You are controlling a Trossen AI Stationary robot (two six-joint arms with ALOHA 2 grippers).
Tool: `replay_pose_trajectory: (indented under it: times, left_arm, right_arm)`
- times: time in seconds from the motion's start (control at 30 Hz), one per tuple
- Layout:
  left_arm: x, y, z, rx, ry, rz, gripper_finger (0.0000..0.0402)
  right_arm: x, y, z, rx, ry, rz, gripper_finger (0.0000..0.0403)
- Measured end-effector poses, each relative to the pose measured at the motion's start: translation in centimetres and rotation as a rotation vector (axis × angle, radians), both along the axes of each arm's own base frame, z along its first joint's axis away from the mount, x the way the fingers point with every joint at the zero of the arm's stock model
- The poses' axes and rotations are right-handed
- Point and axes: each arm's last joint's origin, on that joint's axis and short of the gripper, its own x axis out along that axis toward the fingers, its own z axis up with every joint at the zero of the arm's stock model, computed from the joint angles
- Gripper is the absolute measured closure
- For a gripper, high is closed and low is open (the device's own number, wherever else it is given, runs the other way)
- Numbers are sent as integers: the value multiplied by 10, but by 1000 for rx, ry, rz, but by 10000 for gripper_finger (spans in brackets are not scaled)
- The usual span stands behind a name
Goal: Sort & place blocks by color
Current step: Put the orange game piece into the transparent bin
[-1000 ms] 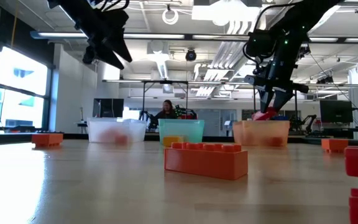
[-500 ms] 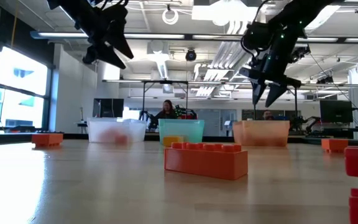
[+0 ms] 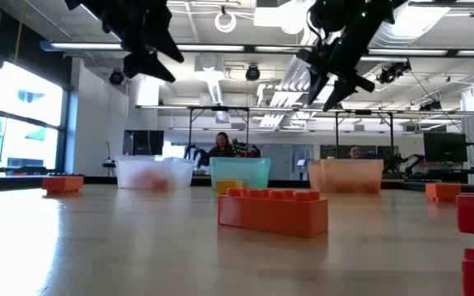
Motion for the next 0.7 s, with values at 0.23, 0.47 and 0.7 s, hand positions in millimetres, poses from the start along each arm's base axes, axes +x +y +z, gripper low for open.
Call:
replay_pose_trajectory:
  times: [0.23,0.47,0.7]
  left_arm:
    - [14,-25,4,109,-24,-209,118]
    - [24,-53,8,156,-70,-356,119]
    - [31,-79,13,254,-118,-503,119]
  right_arm:
    - [18,26,13,36,-114,1,203]
    - [31,56,17,57,-192,-33,203]
    - [37,81,17,63,-232,-69,203]
